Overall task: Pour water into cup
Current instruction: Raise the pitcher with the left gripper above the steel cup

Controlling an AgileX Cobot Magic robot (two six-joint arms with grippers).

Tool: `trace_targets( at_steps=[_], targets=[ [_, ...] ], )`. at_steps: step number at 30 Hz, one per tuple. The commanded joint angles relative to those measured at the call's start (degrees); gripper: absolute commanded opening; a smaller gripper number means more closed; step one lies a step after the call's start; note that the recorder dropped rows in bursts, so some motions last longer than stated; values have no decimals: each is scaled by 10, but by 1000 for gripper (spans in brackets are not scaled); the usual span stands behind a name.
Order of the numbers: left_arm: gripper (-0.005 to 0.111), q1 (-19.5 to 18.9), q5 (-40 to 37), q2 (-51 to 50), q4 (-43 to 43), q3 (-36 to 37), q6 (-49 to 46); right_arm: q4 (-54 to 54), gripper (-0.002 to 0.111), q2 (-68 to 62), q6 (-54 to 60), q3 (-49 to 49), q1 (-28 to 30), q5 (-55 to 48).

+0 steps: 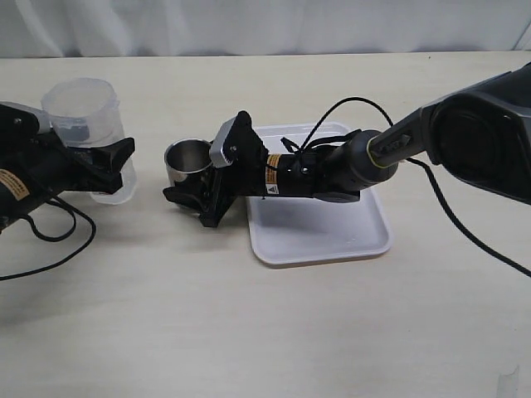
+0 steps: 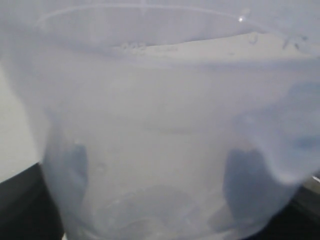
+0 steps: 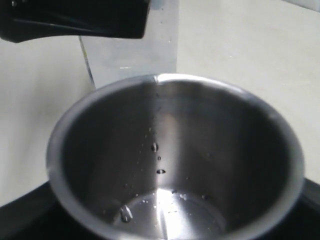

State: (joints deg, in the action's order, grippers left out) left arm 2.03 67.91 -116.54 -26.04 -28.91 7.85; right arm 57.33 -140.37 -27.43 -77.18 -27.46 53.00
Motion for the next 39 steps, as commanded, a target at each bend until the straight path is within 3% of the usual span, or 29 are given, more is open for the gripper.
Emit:
trace_targets(
  at_steps=[1,10,22,30,39],
  targets=[
    [0,0,1,1,-19,-30,5,7,4,-1,-7,-1,0,-6],
    [0,0,-92,13,-50,-116,-29,7,4,-1,-7,-1,0,-6],
    [0,0,-101,18,-151,-159,-98,7,4,-1,-7,-1,0,-6],
    [0,5,-129,18,-154,-186,-134,7,4,-1,-7,-1,0,-6],
    [0,46,-166,18,-149,-199,-288,7,4,-1,-7,-1,0,-6]
  ],
)
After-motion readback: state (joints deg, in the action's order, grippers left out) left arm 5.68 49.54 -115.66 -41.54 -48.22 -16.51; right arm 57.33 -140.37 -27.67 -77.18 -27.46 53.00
